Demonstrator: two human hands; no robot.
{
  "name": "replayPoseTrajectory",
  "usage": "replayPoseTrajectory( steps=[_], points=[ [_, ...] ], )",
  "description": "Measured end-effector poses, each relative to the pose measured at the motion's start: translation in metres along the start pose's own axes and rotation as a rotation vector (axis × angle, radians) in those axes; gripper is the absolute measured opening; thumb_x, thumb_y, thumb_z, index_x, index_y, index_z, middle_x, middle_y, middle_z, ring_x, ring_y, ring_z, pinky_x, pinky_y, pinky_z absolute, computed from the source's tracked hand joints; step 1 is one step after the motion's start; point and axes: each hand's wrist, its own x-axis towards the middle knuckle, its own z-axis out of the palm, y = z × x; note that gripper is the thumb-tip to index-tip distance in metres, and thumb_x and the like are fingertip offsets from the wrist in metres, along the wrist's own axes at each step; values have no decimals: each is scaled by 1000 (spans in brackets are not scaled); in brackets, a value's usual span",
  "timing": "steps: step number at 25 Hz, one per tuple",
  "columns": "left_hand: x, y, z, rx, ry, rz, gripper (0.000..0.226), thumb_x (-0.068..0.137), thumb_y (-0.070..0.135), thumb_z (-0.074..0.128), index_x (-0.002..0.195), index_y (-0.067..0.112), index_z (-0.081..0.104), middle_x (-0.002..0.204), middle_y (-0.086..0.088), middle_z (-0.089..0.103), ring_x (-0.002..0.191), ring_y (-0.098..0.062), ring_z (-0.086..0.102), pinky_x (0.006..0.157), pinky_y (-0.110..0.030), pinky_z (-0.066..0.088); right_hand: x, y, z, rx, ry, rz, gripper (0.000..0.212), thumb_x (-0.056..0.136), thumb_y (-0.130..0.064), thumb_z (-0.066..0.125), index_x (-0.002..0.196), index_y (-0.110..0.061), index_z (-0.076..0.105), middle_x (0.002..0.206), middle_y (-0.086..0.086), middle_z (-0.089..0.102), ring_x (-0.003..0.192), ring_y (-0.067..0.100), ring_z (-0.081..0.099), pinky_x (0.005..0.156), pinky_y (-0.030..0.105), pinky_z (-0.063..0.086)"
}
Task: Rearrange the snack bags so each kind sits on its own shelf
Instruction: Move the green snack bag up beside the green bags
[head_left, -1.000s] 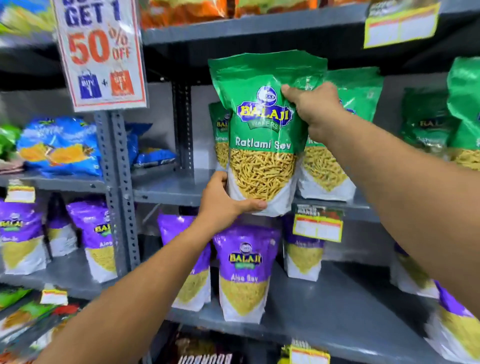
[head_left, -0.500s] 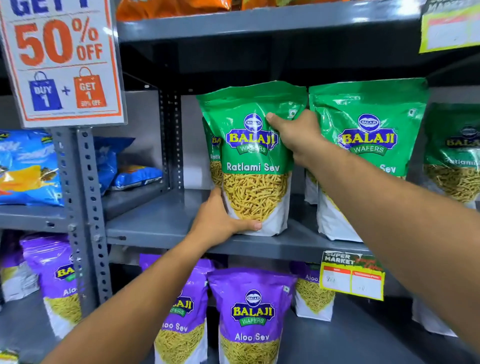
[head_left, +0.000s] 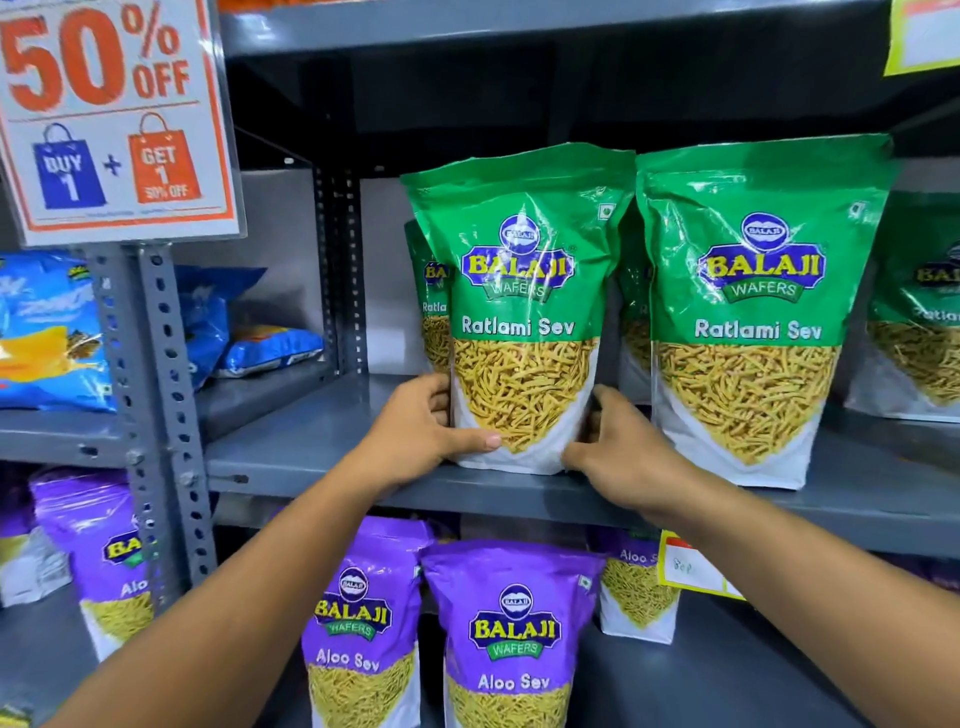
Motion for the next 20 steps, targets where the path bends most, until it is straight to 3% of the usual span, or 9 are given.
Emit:
replayPoseTrajectory(
  steps=[3, 5, 8, 11, 20],
  points=[
    [-1, -4, -12, -21, -10, -2, 52, 61, -7, 83, 107, 9, 65, 106, -3, 74, 97, -16, 71, 85, -26, 56, 11, 0, 8, 15, -43, -29, 53, 72, -12, 71, 119, -16, 47, 115, 6, 62, 102, 25, 60, 83, 38, 52],
    [-4, -5, -30, -27, -9, -13, 53, 60, -6, 82, 108, 10, 65, 106, -3, 75, 96, -16, 71, 84, -27, 56, 15, -6, 21, 27, -66, -38, 65, 69, -15, 77, 126, -15, 45, 123, 7, 61, 110, 27, 59, 96, 46, 50],
    [-5, -8, -63, 0, -12, -39, 58, 54, 3, 83, 109, 11, 66, 105, -2, 75, 97, -17, 70, 85, -27, 56, 21, -23, 47, -39, -66, -69, 64, 69, -21, 77, 124, -14, 45, 126, 9, 61, 112, 29, 59, 97, 45, 48],
    [-5, -14, -84, 20, -18, -53, 51, 62, -6, 78, 107, 14, 66, 98, 4, 77, 94, -12, 70, 81, -22, 55, 23, -37, 66, -127, -54, -86, 62, 74, -25, 73, 126, -12, 42, 128, 12, 58, 114, 31, 56, 96, 40, 47],
    [-10, -16, -83, 15, -8, -55, 54, 72, -11, 72, 118, 13, 59, 118, -7, 68, 101, -10, 68, 87, -22, 53, 26, -36, 70, -156, -91, -81, 63, 79, -28, 70, 130, -13, 38, 131, 11, 55, 116, 31, 53, 94, 39, 47]
  ],
)
